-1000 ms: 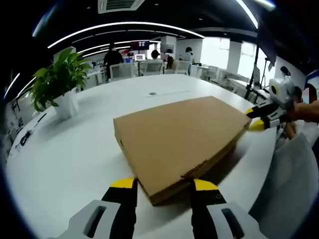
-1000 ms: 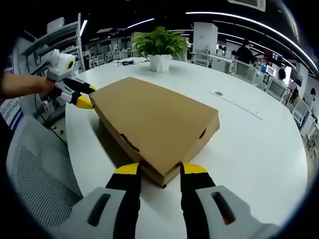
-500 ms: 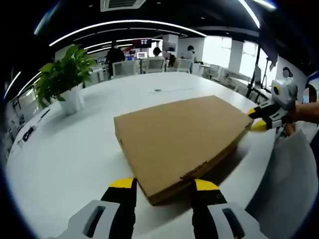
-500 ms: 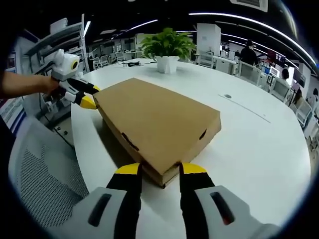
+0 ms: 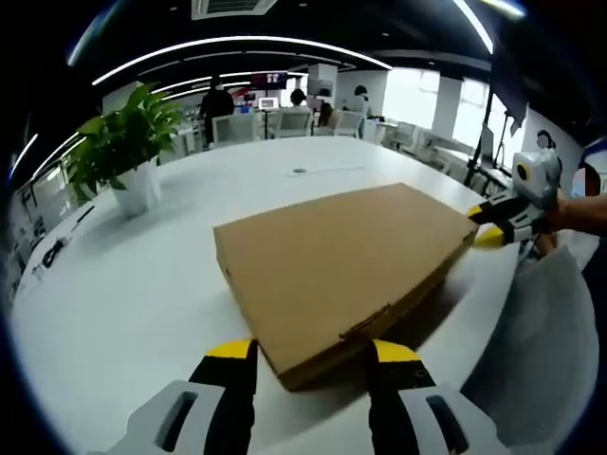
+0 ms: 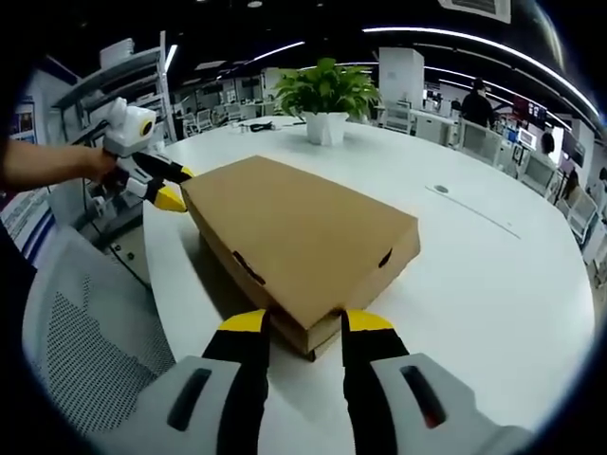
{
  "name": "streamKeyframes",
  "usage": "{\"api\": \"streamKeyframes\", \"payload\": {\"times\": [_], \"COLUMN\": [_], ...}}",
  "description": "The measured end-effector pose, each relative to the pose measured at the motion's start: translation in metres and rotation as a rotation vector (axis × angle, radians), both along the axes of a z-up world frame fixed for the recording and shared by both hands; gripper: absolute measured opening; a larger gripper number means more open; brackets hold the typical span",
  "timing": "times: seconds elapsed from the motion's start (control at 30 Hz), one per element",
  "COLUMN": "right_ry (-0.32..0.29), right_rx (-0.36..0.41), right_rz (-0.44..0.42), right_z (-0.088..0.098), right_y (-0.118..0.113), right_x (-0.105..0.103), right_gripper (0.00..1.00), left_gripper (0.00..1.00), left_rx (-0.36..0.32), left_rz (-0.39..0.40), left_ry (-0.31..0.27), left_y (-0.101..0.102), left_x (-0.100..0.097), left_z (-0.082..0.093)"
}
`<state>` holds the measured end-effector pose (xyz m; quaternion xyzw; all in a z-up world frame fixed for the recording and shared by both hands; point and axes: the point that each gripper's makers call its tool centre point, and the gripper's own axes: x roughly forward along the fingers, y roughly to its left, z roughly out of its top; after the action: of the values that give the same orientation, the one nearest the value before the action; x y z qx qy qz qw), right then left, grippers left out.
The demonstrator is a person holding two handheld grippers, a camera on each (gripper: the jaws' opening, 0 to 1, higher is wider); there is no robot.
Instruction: Operate the shoe box by opening the lid, removing the specified soft item, and placing it in the target area until the item is outside and the box remains undamaged.
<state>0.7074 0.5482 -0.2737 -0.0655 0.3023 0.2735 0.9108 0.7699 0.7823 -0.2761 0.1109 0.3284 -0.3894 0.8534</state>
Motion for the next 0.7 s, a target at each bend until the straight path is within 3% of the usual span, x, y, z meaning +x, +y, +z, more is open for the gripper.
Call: {"api": "streamKeyframes", "payload": {"times": [0.5,0.7], "right_ry": [-0.042,-0.063], "right_rx": [0.009,0.007], "right_rz": [0.005,0.014], "right_z": [0.022,0.035], "right_y": [0.001,0.000], "right_x": [-0.001,0.001], "right_gripper": [0.27,0.29], "left_gripper": [0.48,0.48], "left_rx": [-0.030,-0.060], "left_rz": [-0.013,-0.015], "left_ry": [-0.013,-0.028], "left_y": [0.003,-0.003], "left_x": [-0.001,-0.004], "left_z": [0.024,0.048]}}
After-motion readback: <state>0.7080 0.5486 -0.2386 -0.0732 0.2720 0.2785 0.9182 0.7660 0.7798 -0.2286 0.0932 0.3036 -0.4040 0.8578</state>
